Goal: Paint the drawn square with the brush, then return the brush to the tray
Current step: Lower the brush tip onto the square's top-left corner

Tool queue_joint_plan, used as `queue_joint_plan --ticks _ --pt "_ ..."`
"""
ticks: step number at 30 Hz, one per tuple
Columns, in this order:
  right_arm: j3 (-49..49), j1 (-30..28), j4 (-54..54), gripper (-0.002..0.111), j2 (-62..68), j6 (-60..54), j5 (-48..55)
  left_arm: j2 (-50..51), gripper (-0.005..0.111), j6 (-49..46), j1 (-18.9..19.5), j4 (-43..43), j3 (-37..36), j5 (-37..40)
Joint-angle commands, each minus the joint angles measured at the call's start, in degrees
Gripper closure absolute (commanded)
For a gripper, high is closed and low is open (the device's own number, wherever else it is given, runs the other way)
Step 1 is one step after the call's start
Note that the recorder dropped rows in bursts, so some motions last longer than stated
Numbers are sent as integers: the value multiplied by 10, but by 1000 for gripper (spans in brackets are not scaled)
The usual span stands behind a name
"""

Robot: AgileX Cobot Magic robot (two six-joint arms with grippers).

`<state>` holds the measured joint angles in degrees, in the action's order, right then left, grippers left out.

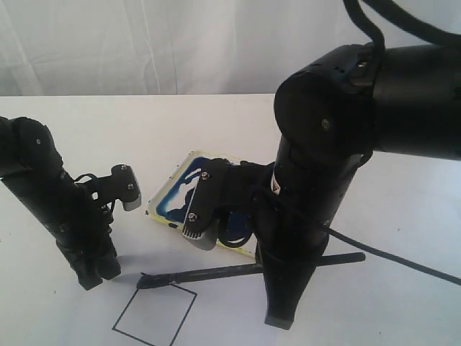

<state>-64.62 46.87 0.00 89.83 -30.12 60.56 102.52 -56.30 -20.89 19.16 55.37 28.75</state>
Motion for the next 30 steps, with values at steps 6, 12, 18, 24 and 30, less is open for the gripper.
queue_joint_plan --ticks 6,12,18,24,30 --pt "2 0 6 108 1 -9 -9 11 65 2 -4 -3 -7 7" --pt "2 0 4 108 13 -9 -3 11 65 2 -4 -3 -7 7" --pt "2 0 4 108 16 -9 -4 11 65 2 -4 -3 -7 7" --pt "2 0 4 108 17 -9 -5 11 65 2 -4 -3 -7 7" --pt "2 0 4 108 17 -9 19 11 65 7 -4 -3 -7 7"
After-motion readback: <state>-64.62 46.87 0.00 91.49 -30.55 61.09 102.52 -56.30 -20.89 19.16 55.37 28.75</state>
